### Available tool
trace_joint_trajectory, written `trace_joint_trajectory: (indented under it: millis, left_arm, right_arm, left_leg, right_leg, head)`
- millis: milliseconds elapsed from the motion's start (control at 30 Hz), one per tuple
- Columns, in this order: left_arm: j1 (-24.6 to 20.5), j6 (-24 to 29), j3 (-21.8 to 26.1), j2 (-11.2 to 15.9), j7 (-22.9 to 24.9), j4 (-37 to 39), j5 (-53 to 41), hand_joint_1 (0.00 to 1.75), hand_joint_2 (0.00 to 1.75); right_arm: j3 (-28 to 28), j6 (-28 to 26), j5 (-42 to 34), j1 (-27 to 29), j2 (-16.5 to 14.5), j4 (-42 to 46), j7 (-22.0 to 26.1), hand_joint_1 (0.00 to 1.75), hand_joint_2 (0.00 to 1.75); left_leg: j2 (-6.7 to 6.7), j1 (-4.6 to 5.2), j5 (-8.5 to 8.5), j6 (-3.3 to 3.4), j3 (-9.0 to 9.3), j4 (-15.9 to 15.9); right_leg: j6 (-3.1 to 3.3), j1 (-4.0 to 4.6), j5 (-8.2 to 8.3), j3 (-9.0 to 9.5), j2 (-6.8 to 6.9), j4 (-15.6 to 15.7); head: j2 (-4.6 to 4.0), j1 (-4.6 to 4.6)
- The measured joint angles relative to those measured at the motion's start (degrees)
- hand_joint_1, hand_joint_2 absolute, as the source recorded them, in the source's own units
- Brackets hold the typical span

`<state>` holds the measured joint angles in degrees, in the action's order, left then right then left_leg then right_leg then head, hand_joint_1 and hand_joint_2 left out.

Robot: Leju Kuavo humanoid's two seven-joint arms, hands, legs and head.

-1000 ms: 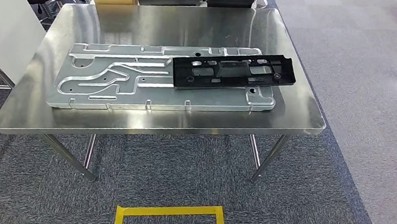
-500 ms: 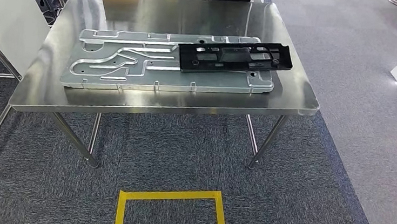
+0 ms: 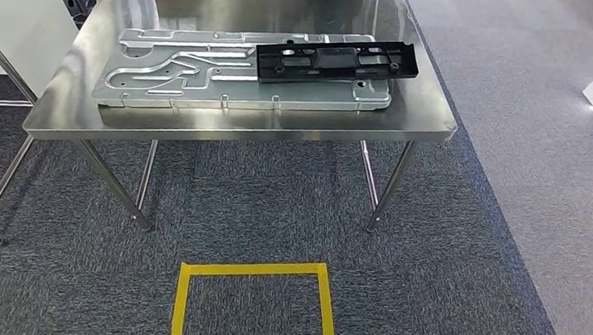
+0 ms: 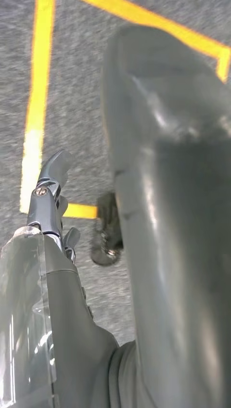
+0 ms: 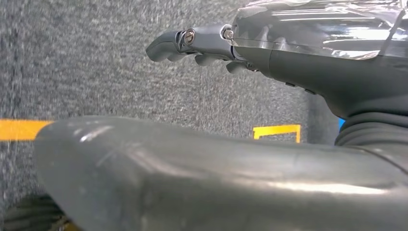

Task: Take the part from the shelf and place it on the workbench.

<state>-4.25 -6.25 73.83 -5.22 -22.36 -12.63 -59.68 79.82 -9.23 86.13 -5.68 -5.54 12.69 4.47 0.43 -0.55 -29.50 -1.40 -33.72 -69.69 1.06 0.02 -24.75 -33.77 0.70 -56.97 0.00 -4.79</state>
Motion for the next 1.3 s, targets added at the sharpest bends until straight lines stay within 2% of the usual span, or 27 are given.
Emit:
trace_joint_trajectory:
  millis: [67,100,133,200,233,267,300,367,400,433,467,533,600,633,667,733,767,800,867,900,933,967,1033,1100,1167,1233,1300]
  left_arm:
    - [-0.4,0.0,-0.3,0.4,-0.5,0.0,-0.7,0.0,0.0]
    - [-0.6,-0.1,-0.4,0.5,-0.6,0.0,-0.9,0.0,0.0]
    - [-0.8,-0.1,-0.6,0.7,-0.7,0.0,-1.1,0.0,0.0]
    - [-0.8,-0.2,-0.9,0.9,-0.8,0.0,-1.4,0.0,0.0]
    - [-0.9,-0.2,-0.9,1.0,-0.8,0.0,-1.4,0.0,0.0]
    - [-0.9,-0.2,-1.0,1.0,-0.8,0.0,-1.4,0.0,0.0]
    - [-1.0,-0.2,-1.0,1.1,-0.8,0.0,-1.4,0.0,0.0]
    - [-1.0,-0.2,-1.0,1.2,-0.8,0.0,-1.4,0.0,0.0]
    - [-1.0,-0.2,-1.0,1.2,-0.8,0.0,-1.4,0.0,0.0]
    - [-1.0,-0.2,-1.0,1.3,-0.8,0.0,-1.5,0.0,0.0]
    - [-0.9,-0.2,-1.0,1.3,-0.8,0.0,-1.5,0.0,0.0]
    - [-1.0,-0.1,-1.0,1.3,-0.8,0.0,-1.5,0.0,0.0]
    - [-1.0,0.1,-1.1,1.3,-0.8,0.0,-1.6,0.0,0.0]
    - [-1.0,0.1,-1.1,1.4,-0.9,0.0,-1.7,0.0,0.0]
    - [-1.0,0.0,-1.2,1.4,-1.1,0.0,-1.8,0.0,0.0]
    - [-0.9,0.0,-1.4,1.6,-1.6,0.0,-2.0,0.0,0.0]
    - [-0.9,-0.1,-1.5,1.7,-1.8,0.0,-2.1,0.0,0.0]
    - [-0.8,-0.1,-1.5,1.7,-1.8,0.0,-2.1,0.0,0.0]
    - [-0.8,-0.1,-1.8,1.7,-1.8,0.0,-2.4,0.0,0.0]
    - [-0.8,0.0,-1.9,1.7,-1.7,0.0,-2.5,0.0,0.0]
    - [-0.8,0.0,-2.0,1.7,-1.6,0.0,-2.6,0.0,0.0]
    - [-0.8,0.1,-2.1,1.8,-1.5,0.0,-2.6,0.0,0.0]
    - [-0.8,0.1,-2.2,1.8,-1.3,0.0,-2.6,0.0,0.0]
    - [-1.0,0.1,-2.3,2.0,-1.2,0.0,-2.5,0.0,0.0]
    - [-1.1,0.2,-2.3,2.1,-0.9,0.0,-2.3,0.0,0.0]
    - [-1.0,0.3,-2.3,2.1,-0.6,0.0,-1.9,0.0,0.0]
    - [-1.0,0.4,-2.3,2.1,-0.3,0.0,-1.6,0.0,0.0]
  right_arm:
    - [-0.1,0.1,-0.4,-0.3,-0.1,-0.2,0.5,0.0,0.0]
    - [-0.1,0.1,-0.5,-0.4,-0.2,-0.3,0.8,0.0,0.0]
    - [-0.2,0.2,-0.7,-0.5,-0.3,-0.4,1.0,0.0,0.0]
    - [-0.2,0.2,-0.8,-0.5,-0.3,-0.5,1.2,0.0,0.0]
    - [-0.2,0.2,-0.8,-0.5,-0.3,-0.5,1.2,0.0,0.0]
    - [-0.2,0.2,-0.8,-0.4,-0.3,-0.5,1.2,0.0,0.0]
    - [-0.2,0.2,-0.8,-0.4,-0.3,-0.6,1.2,0.0,0.0]
    - [-0.2,0.2,-0.8,-0.4,-0.4,-0.7,1.2,0.0,0.0]
    - [-0.2,0.2,-0.8,-0.4,-0.4,-0.8,1.2,0.0,0.0]
    - [-0.2,0.2,-0.8,-0.4,-0.4,-0.8,1.1,0.0,0.0]
    - [-0.2,0.2,-0.8,-0.4,-0.4,-0.8,0.8,0.0,0.0]
    - [-0.3,0.2,-0.8,-0.5,-0.4,-0.8,-0.1,0.0,0.0]
    - [-0.4,0.4,-0.7,-0.6,-0.4,-0.9,-1.1,0.0,0.0]
    - [-0.4,0.5,-0.7,-0.7,-0.5,-0.9,-1.7,0.0,0.0]
    - [-0.4,0.7,-0.6,-0.7,-0.6,-0.9,-2.2,0.0,0.0]
    - [-0.5,1.0,-0.7,-0.6,-0.9,-1.0,-3.0,0.0,0.0]
    - [-0.5,1.2,-0.8,-0.6,-0.9,-1.0,-3.1,0.0,0.0]
    - [-0.5,1.4,-1.1,-0.5,-1.0,-1.1,-3.1,0.0,0.0]
    - [-0.4,2.2,-1.6,-0.5,-1.1,-1.1,-2.9,0.0,0.0]
    - [-0.4,2.8,-1.9,-0.4,-1.2,-1.1,-2.7,0.0,0.0]
    - [-0.4,3.2,-2.1,-0.4,-1.3,-1.1,-2.6,0.0,0.0]
    - [-0.4,3.5,-2.2,-0.4,-1.3,-1.1,-2.5,0.0,0.0]
    - [-0.4,3.9,-2.5,-0.4,-1.5,-1.2,-2.5,0.0,0.87]
    - [-0.3,4.3,-2.8,-0.4,-1.8,-1.3,-2.7,0.0,1.75]
    - [-0.2,4.8,-3.2,-0.5,-1.9,-1.3,-3.2,0.0,1.75]
    - [0.0,5.4,-3.5,-0.5,-1.9,-1.3,-3.6,0.0,1.75]
    - [0.0,6.0,-3.8,-0.5,-1.9,-1.3,-3.8,0.0,1.75]
  left_leg:
    - [-0.02,0.26,-0.32,0.74,6.27,8.6]
    - [-0.02,0.45,-1.25,1.16,8.1,11.7]
    - [-0.01,0.67,-1.92,1.6,8.81,13.4]
    - [0.12,0.69,-1.07,2.5,8.21,14.0]
    - [0.23,0.57,-0.34,2.99,7.69,14.1]
    - [0.32,0.42,0.53,3.38,6.99,14.3]
    - [0.41,0.32,1.38,3.65,6.11,14.4]
    - [0.41,0.35,2.95,3.79,4.09,14.3]
    - [0.43,0.37,3.7,3.69,3.07,14.2]
    - [0.46,0.37,4.42,3.55,2.01,14.0]
    - [0.48,0.34,5.07,3.38,0.96,13.8]
    - [0.48,0.29,6.18,2.91,-1.06,13.0]
    - [0.42,0.37,7.04,2.28,-2.36,12.1]
    - [0.4,0.42,7.49,1.91,-2.65,11.9]
    - [0.41,0.38,8.01,1.5,-2.82,11.9]
    - [0.36,0.14,7.89,0.76,-3.38,11.7]
    - [0.3,0.0,6.36,0.46,-3.96,10.6]
    - [0.24,-0.12,3.76,0.22,-4.8,8.3]
    - [0.19,-0.21,-1.71,-0.17,-6.67,1.2]
    - [0.18,-0.21,-2.97,-0.29,-7.27,-2.3]
    - [0.17,-0.2,-2.82,-0.29,-7.15,-4.4]
    - [0.16,-0.19,-1.74,-0.18,-5.98,-4.3]
    - [0.12,-0.09,0.84,0.4,-0.44,2.2]
    - [0.1,0.22,0.96,1.19,5.33,10.6]
    - [0.11,0.5,0.16,1.78,7.01,14.0]
    - [0.18,0.3,0.51,2.41,6.65,14.5]
    - [0.32,0.04,1.21,3.21,6.21,14.8]
  right_leg:
    - [-0.47,0.12,0.88,-1.52,0.02,-0.8]
    - [-0.76,0.12,1.35,-1.86,0.09,-1.0]
    - [-1.11,0.08,1.86,-2.05,0.16,-1.0]
    - [-1.8,-0.08,2.61,-2.26,0.17,-0.9]
    - [-2.13,-0.16,1.8,-2.57,0.01,-1.3]
    - [-2.46,-0.23,-0.29,-3.1,-0.18,-2.8]
    - [-2.75,-0.39,-3.4,-3.86,-0.36,-5.4]
    - [-3.35,-0.63,-9.25,-5.43,-0.46,-12.7]
    - [-3.59,-0.76,-10.2,-5.71,-0.45,-15.8]
    - [-3.78,-0.89,-9.62,-5.25,-0.45,-17.4]
    - [-3.9,-1.03,-7.99,-3.82,-0.45,-17.0]
    - [-3.98,-1.28,-5.36,2.14,-0.46,-10.3]
    - [-3.36,-1.17,-6.34,8.19,-0.53,-1.7]
    - [-2.84,-0.98,-7.13,9.58,-0.57,0.6]
    - [-2.2,-0.8,-7.39,9.77,-0.59,1.6]
    - [-0.99,-0.77,-6.55,8.74,-0.41,1.6]
    - [-0.45,-0.81,-5.97,8.12,-0.29,1.7]
    - [-0.04,-0.82,-5.34,7.41,-0.17,1.7]
    - [0.3,-0.63,-4.11,5.9,-0.1,1.7]
    - [0.33,-0.52,-3.54,5.14,-0.09,1.6]
    - [0.32,-0.4,-3.04,4.42,-0.1,1.5]
    - [0.26,-0.31,-2.59,3.77,-0.12,1.4]
    - [0.04,-0.19,-1.97,2.9,-0.17,1.1]
    - [-0.39,0.01,-1.54,2.38,-0.14,0.8]
    - [-1.06,0.12,-1.07,2.05,-0.03,0.6]
    - [-1.74,0.12,-1.01,1.8,-0.05,0.3]
    - [-2.29,-0.01,-3.59,0.23,-0.3,-3.2]
  head:
    - [0.0,-0.01]
    - [0.0,0.0]
    - [0.0,-0.01]
    - [0.0,0.0]
    - [0.0,-0.01]
    - [0.0,0.0]
    - [0.0,0.0]
    - [0.0,0.0]
    - [0.0,0.0]
    - [0.0,0.0]
    - [0.0,0.0]
    - [0.0,0.0]
    - [0.0,0.0]
    - [0.0,-0.01]
    - [0.0,-0.01]
    - [0.0,0.0]
    - [0.0,0.01]
    - [0.0,0.01]
    - [0.0,0.0]
    - [0.0,0.0]
    - [0.0,0.0]
    - [0.0,0.0]
    - [0.0,0.0]
    - [0.0,-0.01]
    - [0.0,-0.01]
    - [0.0,0.0]
    - [0.0,0.0]
